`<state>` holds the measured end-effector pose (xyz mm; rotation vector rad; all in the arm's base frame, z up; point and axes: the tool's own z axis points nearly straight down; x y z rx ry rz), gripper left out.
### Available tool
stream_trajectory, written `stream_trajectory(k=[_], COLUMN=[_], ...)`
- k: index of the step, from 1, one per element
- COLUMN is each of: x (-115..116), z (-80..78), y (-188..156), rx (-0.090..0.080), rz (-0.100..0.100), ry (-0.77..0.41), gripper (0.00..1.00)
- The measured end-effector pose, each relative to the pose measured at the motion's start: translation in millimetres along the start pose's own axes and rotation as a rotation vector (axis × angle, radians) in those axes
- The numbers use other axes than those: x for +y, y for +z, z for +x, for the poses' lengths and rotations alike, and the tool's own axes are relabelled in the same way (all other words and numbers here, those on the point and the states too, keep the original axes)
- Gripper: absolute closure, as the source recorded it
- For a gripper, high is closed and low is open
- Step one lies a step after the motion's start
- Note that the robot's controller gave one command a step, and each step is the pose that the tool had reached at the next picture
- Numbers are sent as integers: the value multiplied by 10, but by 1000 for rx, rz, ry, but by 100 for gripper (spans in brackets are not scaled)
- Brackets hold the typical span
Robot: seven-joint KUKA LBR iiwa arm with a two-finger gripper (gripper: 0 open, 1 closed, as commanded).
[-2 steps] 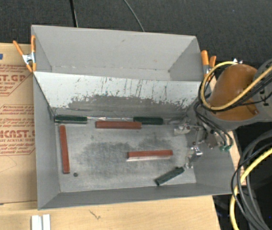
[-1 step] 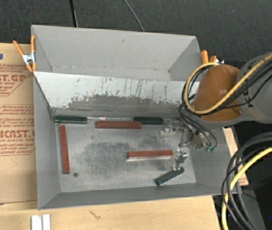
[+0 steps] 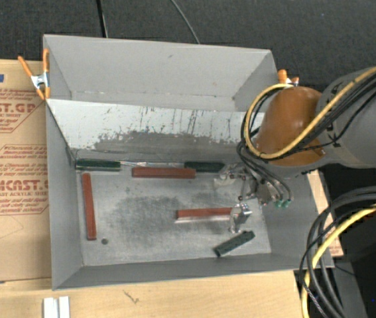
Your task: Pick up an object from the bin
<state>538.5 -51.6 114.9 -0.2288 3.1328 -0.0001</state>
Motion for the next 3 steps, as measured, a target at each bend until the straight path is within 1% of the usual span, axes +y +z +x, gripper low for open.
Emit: stream_trajectory(k=[1,2,3], x=[118,184,185], z=[-56,-130,-130], y=[372,384,384], rx=[-2,-21,-21], rz=[-1,6,6], ry=[34,93,93], gripper=[0,100,100])
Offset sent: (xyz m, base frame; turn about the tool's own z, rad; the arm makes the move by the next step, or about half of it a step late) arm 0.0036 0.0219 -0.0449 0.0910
